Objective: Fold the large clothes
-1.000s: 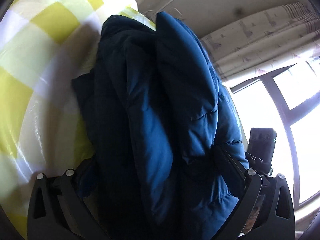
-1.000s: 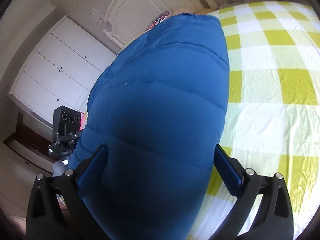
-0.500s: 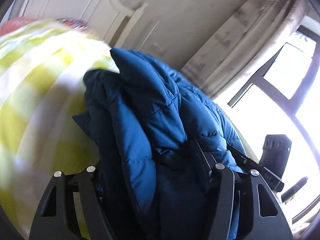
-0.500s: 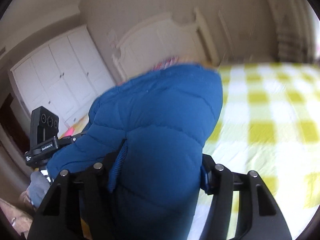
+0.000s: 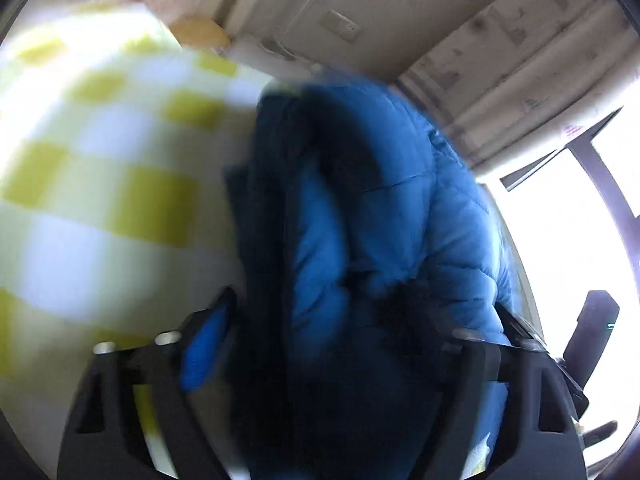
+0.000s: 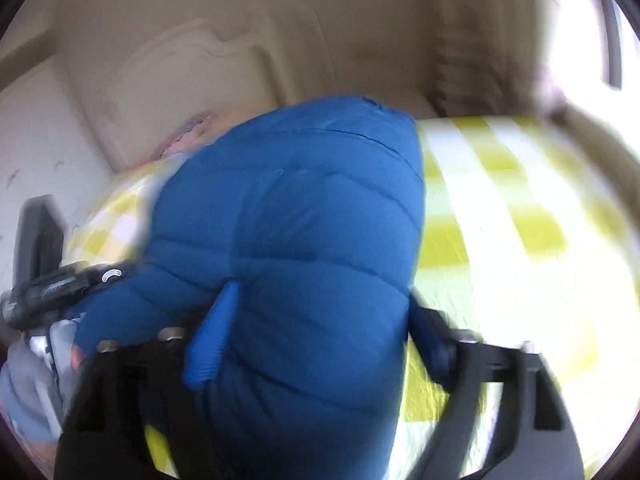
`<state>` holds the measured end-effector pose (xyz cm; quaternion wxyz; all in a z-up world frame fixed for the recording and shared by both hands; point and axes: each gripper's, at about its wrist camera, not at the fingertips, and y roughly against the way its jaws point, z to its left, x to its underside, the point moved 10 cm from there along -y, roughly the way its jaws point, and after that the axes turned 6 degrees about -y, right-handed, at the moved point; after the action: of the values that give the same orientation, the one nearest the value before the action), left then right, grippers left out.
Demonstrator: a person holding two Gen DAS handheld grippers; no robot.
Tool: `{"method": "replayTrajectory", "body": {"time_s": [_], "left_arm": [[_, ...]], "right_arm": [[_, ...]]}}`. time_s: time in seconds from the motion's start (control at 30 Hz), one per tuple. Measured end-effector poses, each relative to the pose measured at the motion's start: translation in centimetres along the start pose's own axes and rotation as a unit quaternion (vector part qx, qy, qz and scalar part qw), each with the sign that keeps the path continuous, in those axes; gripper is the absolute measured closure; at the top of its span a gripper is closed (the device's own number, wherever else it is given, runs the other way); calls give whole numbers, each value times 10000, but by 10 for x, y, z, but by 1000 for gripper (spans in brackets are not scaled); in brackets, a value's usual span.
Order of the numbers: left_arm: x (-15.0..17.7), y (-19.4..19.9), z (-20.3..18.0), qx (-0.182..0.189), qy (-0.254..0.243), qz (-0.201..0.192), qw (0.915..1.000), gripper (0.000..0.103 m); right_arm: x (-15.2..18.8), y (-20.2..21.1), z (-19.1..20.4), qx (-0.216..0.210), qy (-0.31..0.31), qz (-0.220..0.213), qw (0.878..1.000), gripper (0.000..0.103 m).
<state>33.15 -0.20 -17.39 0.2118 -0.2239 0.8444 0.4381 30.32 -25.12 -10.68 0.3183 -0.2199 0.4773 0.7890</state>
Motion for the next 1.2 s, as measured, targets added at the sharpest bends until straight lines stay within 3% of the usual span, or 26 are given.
{"method": "replayTrajectory", "body": {"time_s": [0.07, 0.17, 0.2, 0.27, 0.37, 0.43, 0.5, 0.57, 0.7, 0.8, 0.87, 0.93, 1.0, 1.1, 1.2], "left_arm": [[4, 2, 2, 41, 141, -23, 9999, 16], [2, 14, 2, -240, -248, -158, 9993, 15], [0, 21, 1, -341, -356, -252, 9985, 15], [4, 47, 1, -554, -543, -624, 9950, 15], [-1, 82, -13, -645, -559, -1361, 9870, 15], [2, 110, -13, -626, -379, -1850, 9800, 13], [0, 128, -10, -598, -329, -2080, 9757, 11], [0, 140, -10, -749, -465, -2140, 9728, 10], [9, 171, -11, -1081, -775, -2159, 9673, 10], [12, 209, -26, -1328, -1119, -2388, 9554, 9], [14, 236, -47, -1575, -1457, -2615, 9411, 5], [17, 260, -68, -1668, -1710, -2881, 9273, 4], [21, 281, -95, -1699, -1921, -3165, 9133, 4], [31, 293, -120, -1909, -2044, -3177, 9060, 4], [42, 284, -133, -2275, -2241, -2950, 9006, 4]], "right_arm": [[3, 4, 0, -83, -64, 70, 9999, 13], [0, 31, 16, 425, 410, -380, 9975, 12], [0, 43, 30, 423, 572, -576, 9958, 12], [3, 65, 68, 242, 953, -931, 9908, 12], [18, 70, 118, 226, 1658, -1074, 9800, 12], [39, 54, 139, 381, 2193, -930, 9705, 10], [80, 13, 152, 595, 2955, -258, 9532, 10], [97, 4, 153, 952, 3384, -445, 9351, 11], [93, 16, 148, 714, 3243, -241, 9429, 14], [90, 76, 161, 54, 3030, -521, 9516, 15], [76, 131, 162, -279, 2710, -1001, 9570, 13], [55, 184, 159, -377, 2418, -1562, 9569, 4], [38, 227, 156, -382, 2222, -1960, 9543, 3], [25, 284, 149, -352, 1991, -2382, 9499, 3], [30, 309, 147, -208, 1989, -2506, 9472, 3]]}}
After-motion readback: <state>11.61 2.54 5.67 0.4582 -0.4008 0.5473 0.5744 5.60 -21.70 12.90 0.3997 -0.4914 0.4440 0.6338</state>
